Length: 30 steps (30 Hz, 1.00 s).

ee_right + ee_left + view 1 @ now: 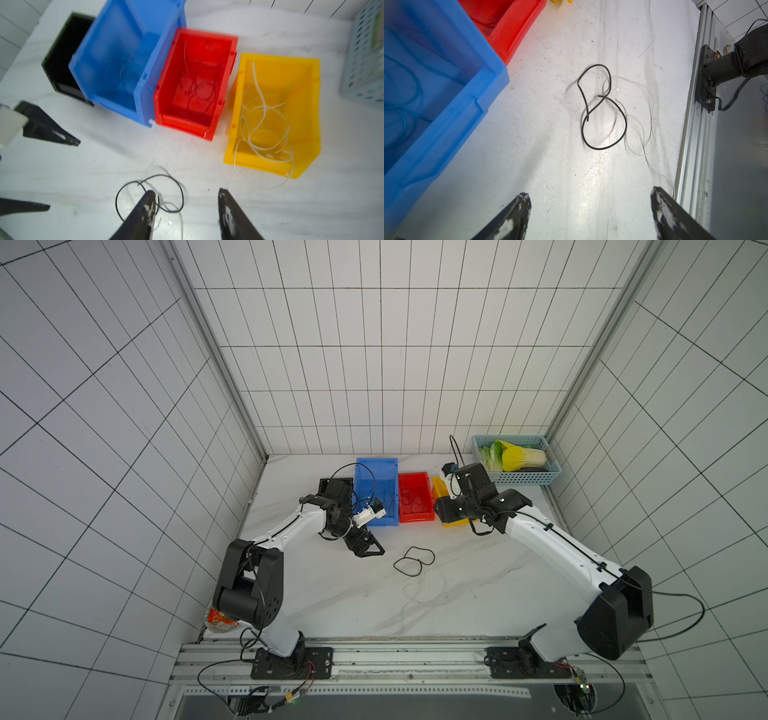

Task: Untangle and sort cables by color
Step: Place the cable in the bin, then pick up the cable at the center of the board.

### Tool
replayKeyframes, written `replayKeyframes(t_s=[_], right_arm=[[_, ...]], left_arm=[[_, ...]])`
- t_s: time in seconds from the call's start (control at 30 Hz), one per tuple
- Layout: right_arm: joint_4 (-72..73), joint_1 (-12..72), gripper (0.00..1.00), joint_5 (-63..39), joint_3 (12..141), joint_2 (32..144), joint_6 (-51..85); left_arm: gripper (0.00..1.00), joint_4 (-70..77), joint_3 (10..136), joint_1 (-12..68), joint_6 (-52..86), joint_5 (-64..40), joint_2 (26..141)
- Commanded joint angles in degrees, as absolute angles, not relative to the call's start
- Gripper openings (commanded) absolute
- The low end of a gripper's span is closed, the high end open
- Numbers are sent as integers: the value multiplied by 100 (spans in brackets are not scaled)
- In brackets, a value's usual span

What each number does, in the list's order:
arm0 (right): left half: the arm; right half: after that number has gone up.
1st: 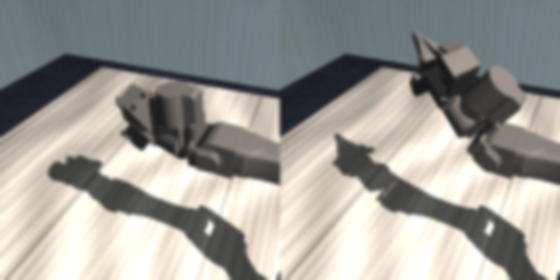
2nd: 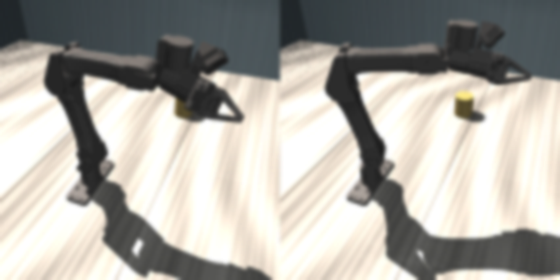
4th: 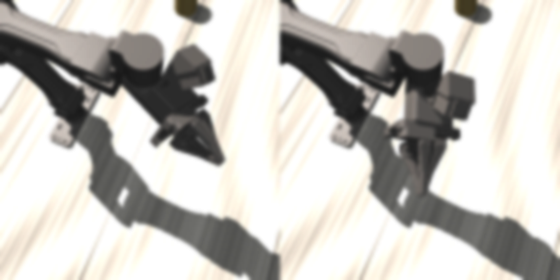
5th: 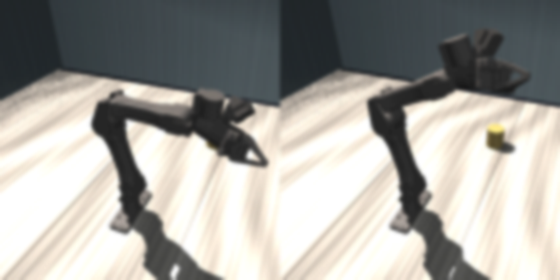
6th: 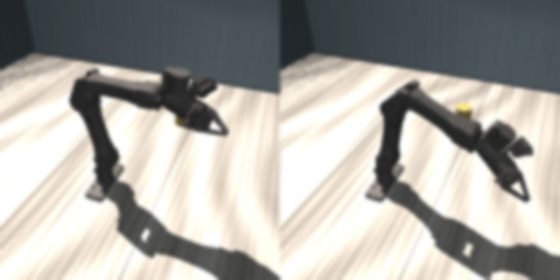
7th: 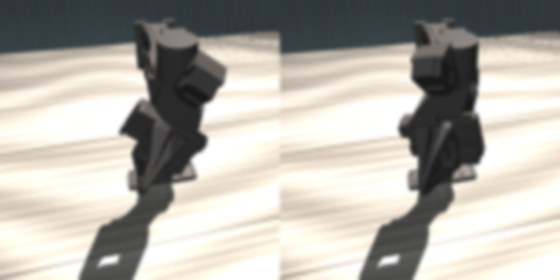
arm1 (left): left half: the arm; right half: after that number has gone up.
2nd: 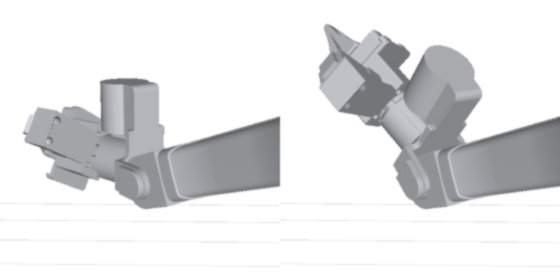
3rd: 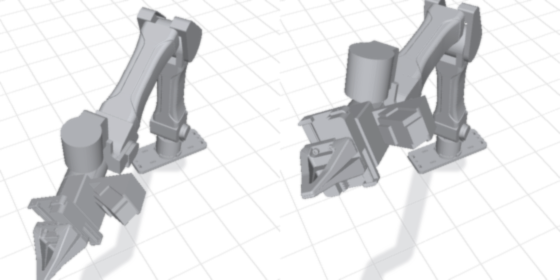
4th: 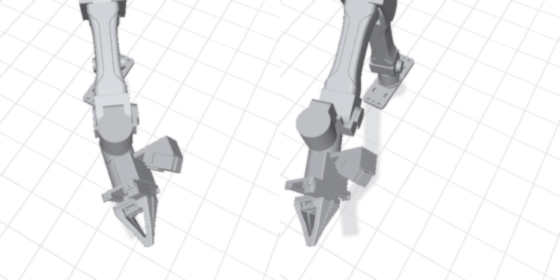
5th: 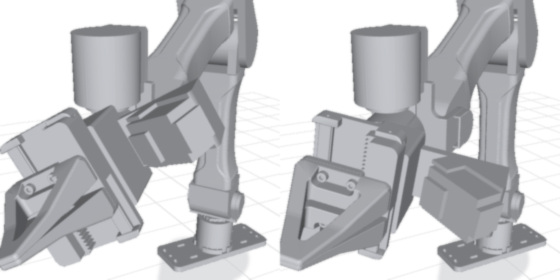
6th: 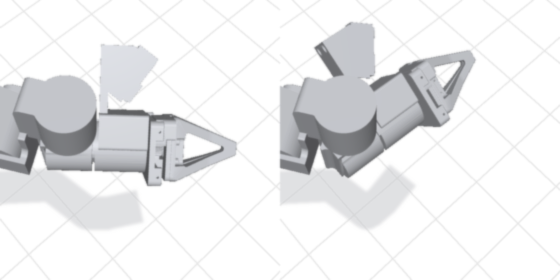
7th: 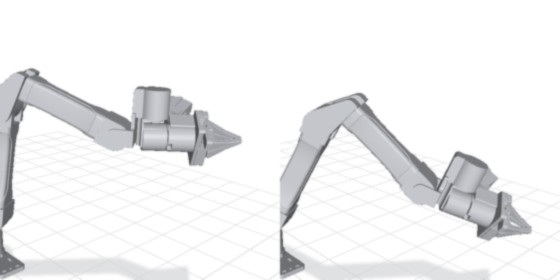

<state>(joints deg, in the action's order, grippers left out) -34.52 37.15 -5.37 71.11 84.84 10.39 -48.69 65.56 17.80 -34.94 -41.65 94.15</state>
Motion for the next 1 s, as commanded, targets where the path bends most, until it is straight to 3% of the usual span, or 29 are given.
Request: replayKeyframes(t_s=[0.0,0.3,0.6,0.67,0.87,0.97], right_arm=[[-3991,3874,53,-1243,6362,8650,1171],[-3474,4016,54,-1094,5961,9499,1787],[-2983,4034,48,-637,6135,10185,1687],[-2997,4079,41,-737,6229,10285,1701],[-2711,4402,1,-334,6179,9785,1288],[-2412,4580,0,127,6146,9220,973]], left_arm=[[88,-4803,6598,1978,-3806,-4277,9571],[88,-4754,6499,2346,-4182,-4241,9704],[89,-4903,6322,1765,-4303,-4715,9312],[89,-4904,6278,1712,-4348,-4637,9191],[90,-4991,6329,1563,-4315,-4861,8962],[90,-5208,6578,1482,-4306,-5030,8883]])
